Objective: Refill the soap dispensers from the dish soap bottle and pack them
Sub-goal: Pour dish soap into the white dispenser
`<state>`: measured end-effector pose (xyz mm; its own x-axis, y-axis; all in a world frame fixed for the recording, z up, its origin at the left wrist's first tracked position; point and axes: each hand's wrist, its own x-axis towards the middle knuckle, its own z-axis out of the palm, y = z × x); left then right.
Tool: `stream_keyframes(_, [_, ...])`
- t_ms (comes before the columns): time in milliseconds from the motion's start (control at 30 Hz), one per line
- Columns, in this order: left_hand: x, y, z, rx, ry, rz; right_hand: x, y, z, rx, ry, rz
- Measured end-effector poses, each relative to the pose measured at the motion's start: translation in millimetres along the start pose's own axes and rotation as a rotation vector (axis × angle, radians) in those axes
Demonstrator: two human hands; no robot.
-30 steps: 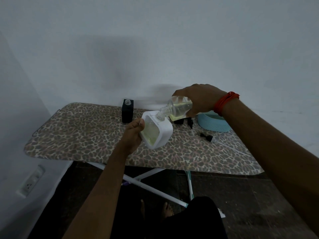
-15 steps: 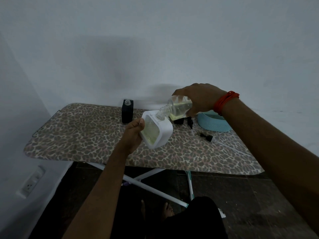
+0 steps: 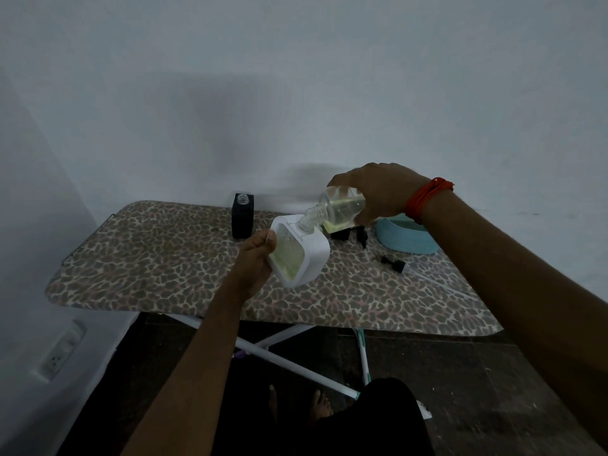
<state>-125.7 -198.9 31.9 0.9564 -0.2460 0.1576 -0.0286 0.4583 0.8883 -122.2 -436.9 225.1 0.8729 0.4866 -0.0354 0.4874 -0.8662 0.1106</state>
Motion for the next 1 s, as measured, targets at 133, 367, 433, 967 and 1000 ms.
stream_keyframes(133, [-0.1, 0.0, 0.2, -0.003, 0.023, -0.02, -0.6, 1.1, 0.3, -0.003, 0.01, 0.003])
stream_keyframes(367, [-0.6, 0.3, 5.7, 0.009, 0.039, -0.042, -2.4, 2.0, -0.7, -0.017, 0.011, 0.002])
stream_keyframes(433, [-0.1, 0.9, 7.1, -0.003, 0.04, -0.038, -3.2, 2.1, -2.1, -0.018, 0.009, 0.004])
stream_keyframes(967, [1.6, -1.2, 5.1, 0.027, 0.043, -0.03, -5.4, 3.4, -1.6, -0.016, 0.004, 0.012])
stream_keyframes(1000, [1.3, -1.6, 4.9, 0.023, 0.038, -0.027, -5.2, 3.3, -1.5, -0.015, 0.006, 0.012])
